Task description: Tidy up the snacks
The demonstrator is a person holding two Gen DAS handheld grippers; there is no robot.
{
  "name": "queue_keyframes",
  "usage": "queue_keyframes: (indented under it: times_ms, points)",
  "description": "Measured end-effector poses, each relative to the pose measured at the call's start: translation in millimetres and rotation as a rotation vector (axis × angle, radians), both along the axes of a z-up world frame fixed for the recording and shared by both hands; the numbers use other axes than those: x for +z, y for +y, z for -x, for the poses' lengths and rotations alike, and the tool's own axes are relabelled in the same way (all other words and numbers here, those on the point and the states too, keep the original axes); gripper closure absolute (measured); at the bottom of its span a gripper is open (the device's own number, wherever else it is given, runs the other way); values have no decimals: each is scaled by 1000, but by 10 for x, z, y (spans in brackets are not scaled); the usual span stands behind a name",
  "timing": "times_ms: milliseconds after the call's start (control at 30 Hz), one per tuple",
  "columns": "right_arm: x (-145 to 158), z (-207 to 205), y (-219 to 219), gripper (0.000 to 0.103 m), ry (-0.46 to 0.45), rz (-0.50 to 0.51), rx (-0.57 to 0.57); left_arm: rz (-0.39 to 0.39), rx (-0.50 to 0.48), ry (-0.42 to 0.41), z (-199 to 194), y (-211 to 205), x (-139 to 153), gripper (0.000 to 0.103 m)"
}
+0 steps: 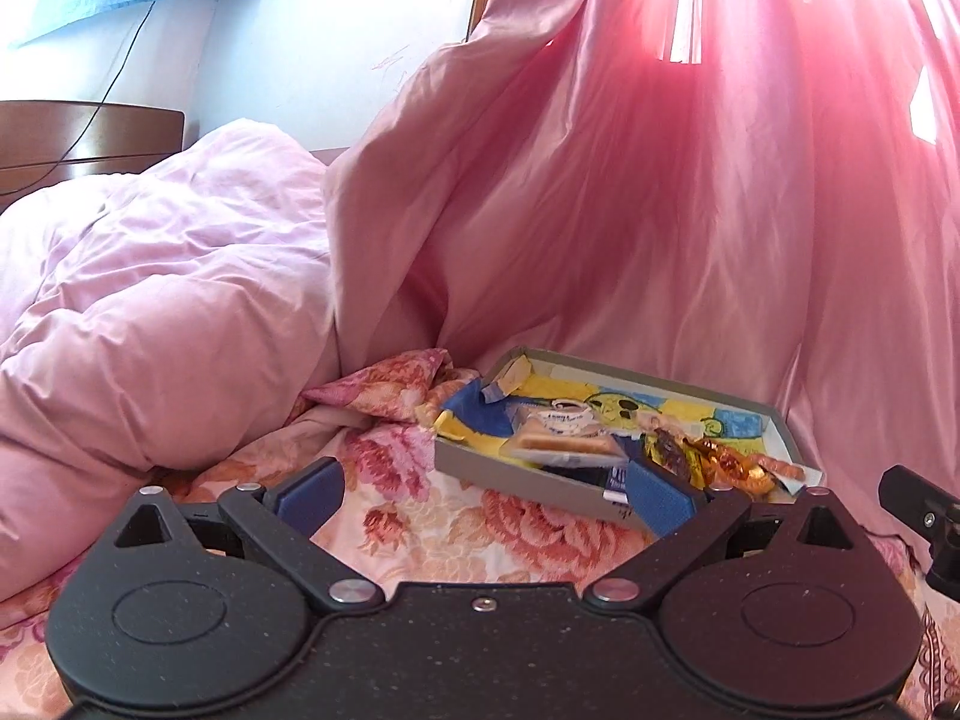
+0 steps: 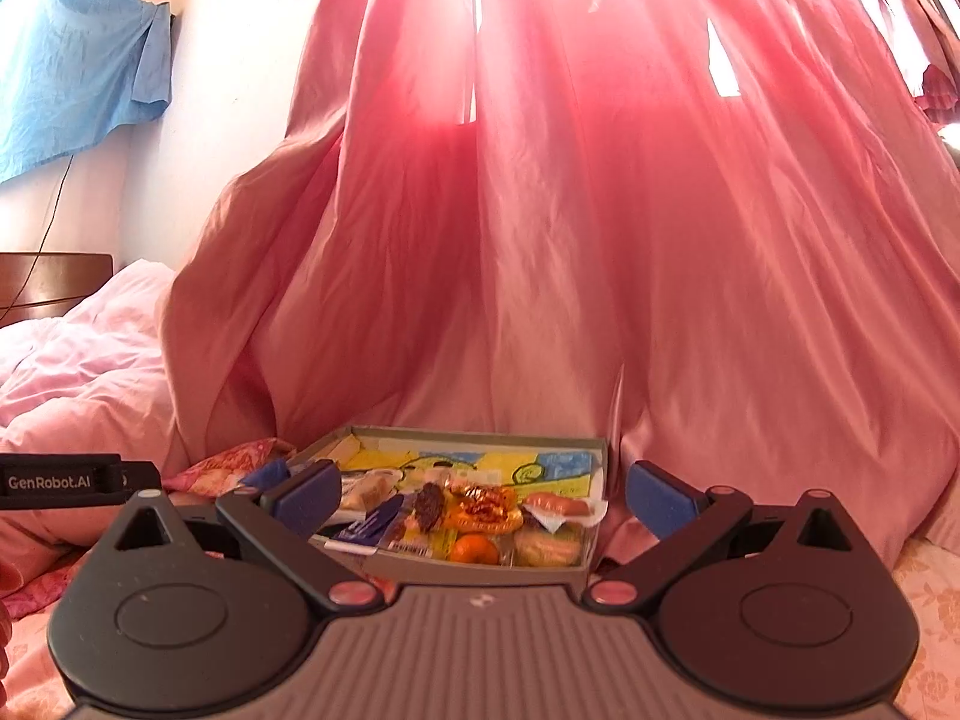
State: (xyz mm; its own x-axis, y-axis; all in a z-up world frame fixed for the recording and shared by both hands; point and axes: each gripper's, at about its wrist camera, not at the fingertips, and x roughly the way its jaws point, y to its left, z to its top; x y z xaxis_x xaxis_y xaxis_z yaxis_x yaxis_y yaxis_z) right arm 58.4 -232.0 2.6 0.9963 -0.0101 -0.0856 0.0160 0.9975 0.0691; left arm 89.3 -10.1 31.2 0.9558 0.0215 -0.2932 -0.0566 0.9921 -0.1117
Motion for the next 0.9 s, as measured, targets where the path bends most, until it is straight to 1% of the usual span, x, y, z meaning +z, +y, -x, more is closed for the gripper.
queue_keyframes:
  times_ms: [167,333,500,900]
  points:
    - [-39,103,64,0,14,3,4,-3,10,17,152,82,-42,3]
    - [-57,190,139,0,14,6,4,11,21,23,302,170,-62,3]
    - [-77,266,217,0,21,11,3,-13,19,24,407,195,-91,3]
    - [-174,428,352,0,55,33,12,-57,-8,58,540,197,-177,3]
